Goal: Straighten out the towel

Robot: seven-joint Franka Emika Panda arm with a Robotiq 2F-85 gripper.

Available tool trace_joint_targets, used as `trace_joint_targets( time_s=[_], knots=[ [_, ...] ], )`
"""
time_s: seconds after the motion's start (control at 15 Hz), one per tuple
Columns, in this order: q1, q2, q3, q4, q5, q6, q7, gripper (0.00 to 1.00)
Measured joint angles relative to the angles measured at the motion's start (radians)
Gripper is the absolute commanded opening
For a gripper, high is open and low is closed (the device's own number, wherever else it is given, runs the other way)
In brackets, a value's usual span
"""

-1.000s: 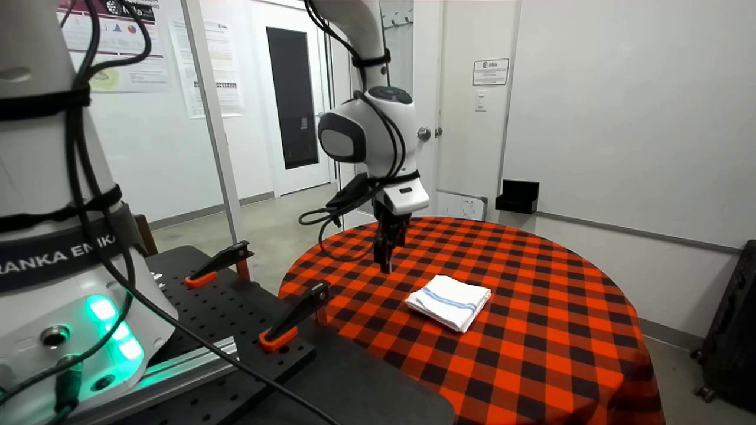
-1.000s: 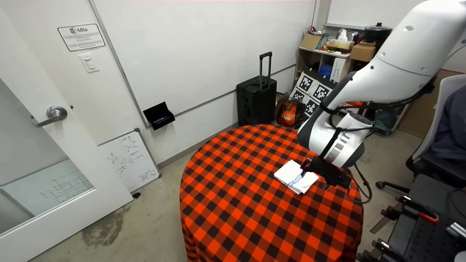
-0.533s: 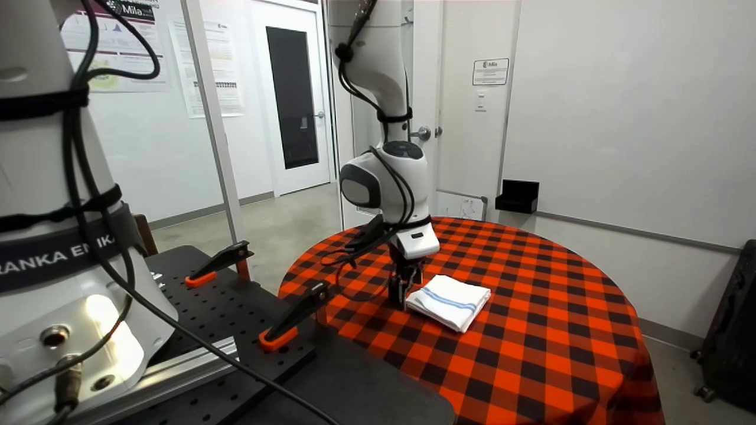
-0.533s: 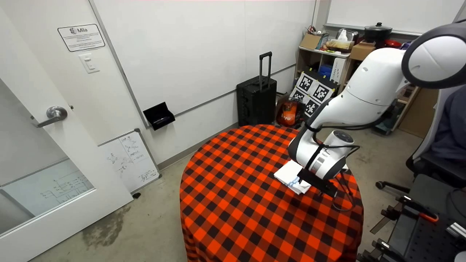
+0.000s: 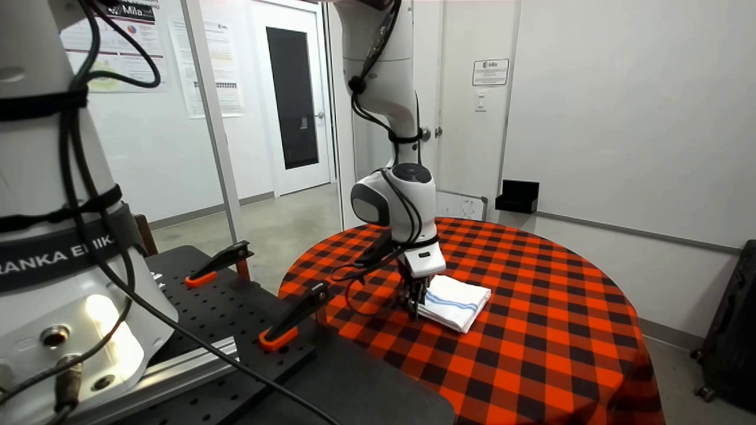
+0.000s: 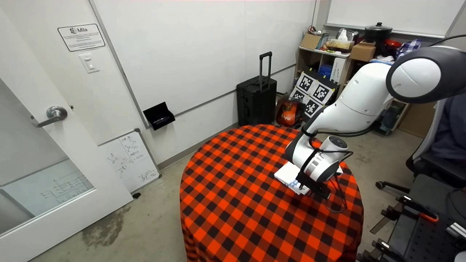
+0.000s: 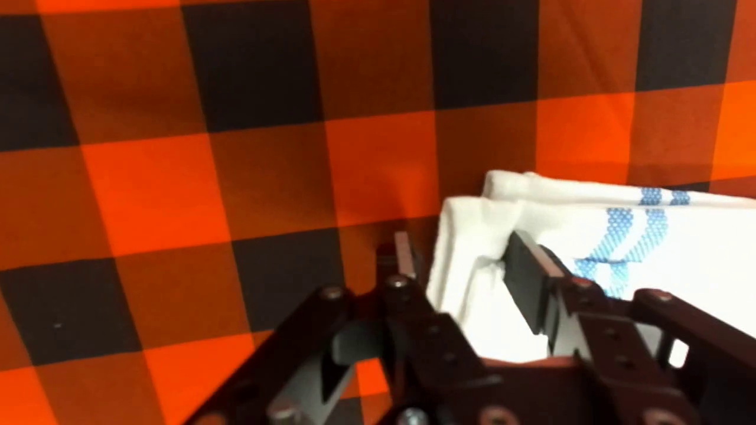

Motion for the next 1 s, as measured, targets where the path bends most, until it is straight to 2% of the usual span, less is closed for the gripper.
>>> trace_joint_targets(
  time_s=[0.07,0.13,0.6,0.67,0.73,0.8,0.87,0.93,1.0],
  knots=[
    [-0.002,0.001,0.002,0.008,0.0,0.0,0.0,0.04],
    [-0.004,0.001,0.004,0.013,0.0,0.0,0.0,0.01],
    [-0.005,0.001,0.029,0.021,-0.001,0.031,-0.011,0.02],
    [-0.003,0.001,0.033,0.021,-0.001,0.036,-0.016,0.31],
    [-0.001,0.0,0.038,0.019,-0.001,0.04,-0.021,0.34],
    [0.002,-0.001,0.042,0.018,-0.001,0.045,-0.023,0.33],
    [0.005,-0.001,0.045,0.017,-0.001,0.048,-0.025,0.11],
    [0.007,-0.002,0.049,0.016,-0.001,0.049,-0.026,0.1],
    [0.009,-0.002,0.051,0.014,-0.003,0.05,-0.029,0.05]
  ],
)
